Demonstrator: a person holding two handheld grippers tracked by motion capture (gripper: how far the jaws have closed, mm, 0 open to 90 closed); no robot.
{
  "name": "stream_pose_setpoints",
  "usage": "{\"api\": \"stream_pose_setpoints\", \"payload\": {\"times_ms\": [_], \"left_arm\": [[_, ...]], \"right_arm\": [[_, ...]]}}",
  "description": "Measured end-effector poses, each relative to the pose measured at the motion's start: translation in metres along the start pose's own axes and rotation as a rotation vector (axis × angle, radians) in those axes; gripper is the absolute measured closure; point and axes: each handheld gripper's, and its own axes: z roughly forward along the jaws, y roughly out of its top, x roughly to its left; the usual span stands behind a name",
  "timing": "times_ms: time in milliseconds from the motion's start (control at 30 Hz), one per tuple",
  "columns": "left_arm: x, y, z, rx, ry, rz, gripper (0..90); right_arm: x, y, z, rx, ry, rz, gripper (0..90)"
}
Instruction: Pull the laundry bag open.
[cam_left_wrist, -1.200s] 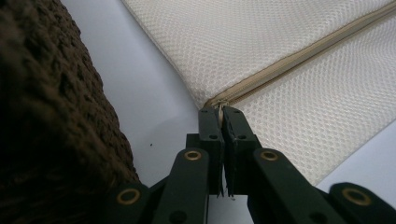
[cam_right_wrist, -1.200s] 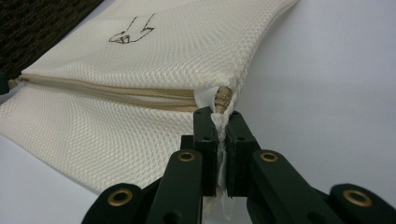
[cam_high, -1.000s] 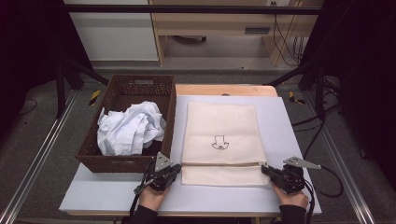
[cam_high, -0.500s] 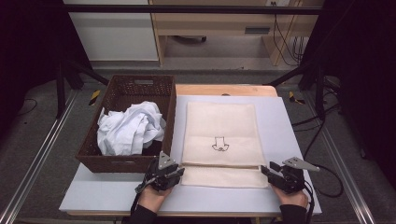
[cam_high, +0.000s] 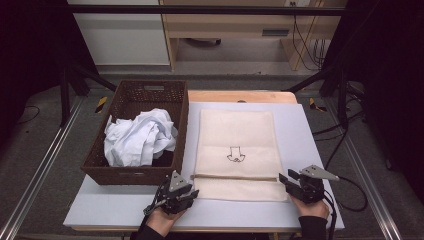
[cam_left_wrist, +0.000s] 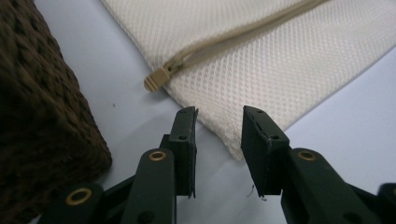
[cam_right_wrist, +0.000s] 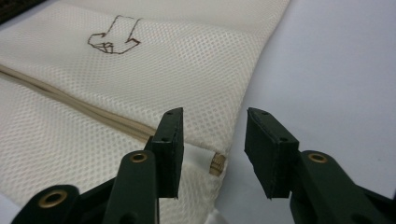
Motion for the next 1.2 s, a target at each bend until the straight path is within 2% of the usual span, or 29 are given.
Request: {"api": "stream_pose_setpoints", "payload": {"times_ms": [167, 200, 267, 367, 400, 533, 567, 600, 633, 667, 767, 900, 933, 1033, 1100, 1200], "left_arm": [[0.001, -0.002, 0.003, -0.018, -0.016, -0.009, 68.1], [0.001, -0.002, 0.003, -0.019, -0.017, -0.006, 67.6], [0.001, -0.001, 0.003, -0.020, -0.023, -0.009, 65.7], [-0.001, -0.002, 0.005, -0.011, -0.046, -0.009, 63.5], [-0.003, -0.003, 0.005, -0.012, -0.042, 0.001, 62.4], [-0.007, -0.002, 0.007, -0.013, -0.023, 0.013, 61.0], [-0.008, -0.002, 0.007, -0.009, -0.004, 0.025, 64.9], [-0.007, -0.001, 0.007, -0.007, -0.010, 0.025, 69.7], [-0.007, -0.001, 0.007, -0.003, -0.025, 0.018, 79.2], [-0.008, 0.000, 0.008, -0.001, -0.033, 0.010, 79.2], [-0.011, 0.000, 0.006, 0.004, -0.022, 0.031, 85.3], [-0.013, -0.003, 0.002, 0.005, -0.029, 0.044, 85.9], [-0.013, -0.003, 0.002, 0.004, -0.029, 0.047, 85.9], [-0.013, -0.003, 0.001, -0.004, -0.024, 0.047, 85.1], [-0.012, -0.003, 0.001, -0.007, -0.017, 0.059, 84.4], [-0.011, -0.001, -0.005, -0.044, -0.027, 0.051, 82.6]], "right_arm": [[-0.001, 0.007, 0.011, 0.027, -0.030, 0.007, 62.7], [-0.001, 0.008, 0.014, 0.041, -0.031, 0.020, 64.0], [-0.003, 0.008, 0.021, 0.057, -0.039, 0.006, 65.9], [-0.004, 0.007, 0.030, 0.101, -0.051, 0.018, 69.3], [-0.005, 0.007, 0.033, 0.112, -0.045, 0.020, 69.9], [-0.003, 0.007, 0.033, 0.110, -0.046, 0.025, 73.7], [-0.002, 0.007, 0.034, 0.110, -0.047, 0.020, 74.8], [-0.002, 0.007, 0.034, 0.110, -0.048, 0.022, 75.7], [-0.003, 0.007, 0.034, 0.112, -0.041, 0.033, 78.5], [-0.003, 0.007, 0.034, 0.112, -0.041, 0.033, 78.5], [-0.004, 0.008, 0.035, 0.107, -0.033, 0.035, 82.8], [-0.007, 0.008, 0.036, 0.098, -0.015, 0.024, 84.6], [-0.007, 0.008, 0.036, 0.099, -0.011, 0.040, 84.6], [-0.007, 0.008, 0.036, 0.097, -0.015, 0.039, 84.3], [-0.006, 0.008, 0.033, 0.099, -0.009, 0.059, 83.1], [-0.003, 0.007, 0.030, 0.099, -0.026, 0.022, 78.9]]}}
